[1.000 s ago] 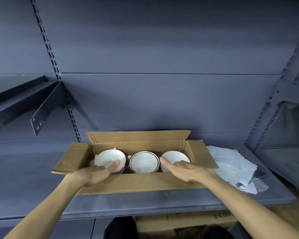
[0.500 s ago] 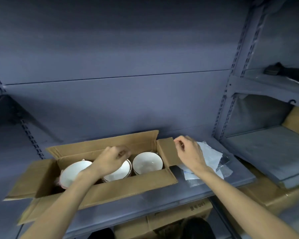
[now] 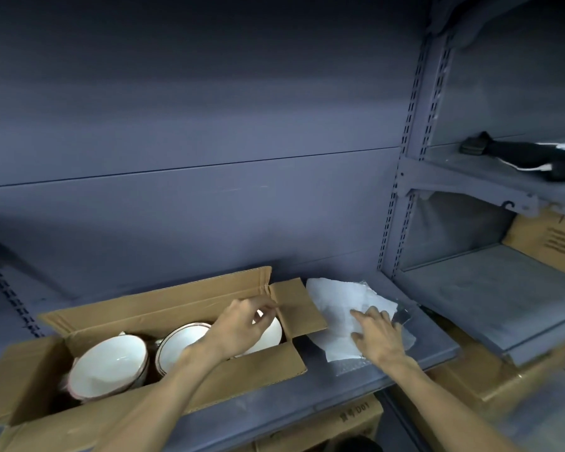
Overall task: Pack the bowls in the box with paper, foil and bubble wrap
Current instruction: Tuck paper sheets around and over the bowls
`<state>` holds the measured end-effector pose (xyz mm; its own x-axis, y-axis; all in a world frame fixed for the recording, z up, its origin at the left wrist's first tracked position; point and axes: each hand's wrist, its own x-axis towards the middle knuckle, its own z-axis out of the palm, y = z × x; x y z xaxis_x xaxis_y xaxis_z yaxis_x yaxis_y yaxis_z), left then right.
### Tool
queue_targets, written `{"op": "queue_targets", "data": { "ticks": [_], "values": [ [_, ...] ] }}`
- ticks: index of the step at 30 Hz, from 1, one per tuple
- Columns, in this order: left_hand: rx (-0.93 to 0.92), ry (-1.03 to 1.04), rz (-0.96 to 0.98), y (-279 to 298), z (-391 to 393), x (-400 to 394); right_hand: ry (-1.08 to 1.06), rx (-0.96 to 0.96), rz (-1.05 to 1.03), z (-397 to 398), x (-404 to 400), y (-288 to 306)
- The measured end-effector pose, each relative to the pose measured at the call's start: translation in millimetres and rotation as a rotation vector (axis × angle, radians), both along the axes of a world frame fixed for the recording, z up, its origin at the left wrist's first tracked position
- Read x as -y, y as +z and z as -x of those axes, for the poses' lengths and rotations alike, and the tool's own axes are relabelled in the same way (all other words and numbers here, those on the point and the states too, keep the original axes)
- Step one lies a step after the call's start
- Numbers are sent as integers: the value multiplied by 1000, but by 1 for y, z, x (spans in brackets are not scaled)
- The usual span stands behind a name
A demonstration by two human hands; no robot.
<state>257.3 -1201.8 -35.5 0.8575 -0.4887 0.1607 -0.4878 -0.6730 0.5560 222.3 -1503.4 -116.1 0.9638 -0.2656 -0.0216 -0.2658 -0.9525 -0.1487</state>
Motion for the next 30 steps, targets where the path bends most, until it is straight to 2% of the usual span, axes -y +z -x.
{"op": "queue_targets", "data": {
  "ticks": [5,7,9,11,14,16,19,22,25,27,30],
  "values": [
    [2,36,-38,0,1,-9,-53,181,86,1,-6,-4],
    [16,48,-28,-1,2,-9,-183,366,-35,2,-12,2],
    [27,41,-7,-1,2,-8,-327,576,-258,0,-18,14],
    [36,35,26,-2,3,-8,-372,743,-457,-3,-24,27],
    [80,54,125,2,4,-12,-162,876,-583,-3,-41,47],
    [33,110,252,9,5,-18,18,894,-653,-2,-56,55],
    [-219,201,582,25,13,-33,243,891,-627,-1,-82,61],
    [-394,290,788,41,19,-55,461,870,-555,1,-114,58],
    [-411,321,834,48,21,-82,666,811,-484,2,-142,52],
    [-340,375,806,42,21,-98,784,734,-463,2,-151,47],
    [-279,459,752,25,21,-117,809,620,-521,4,-150,48]
  ]
}}
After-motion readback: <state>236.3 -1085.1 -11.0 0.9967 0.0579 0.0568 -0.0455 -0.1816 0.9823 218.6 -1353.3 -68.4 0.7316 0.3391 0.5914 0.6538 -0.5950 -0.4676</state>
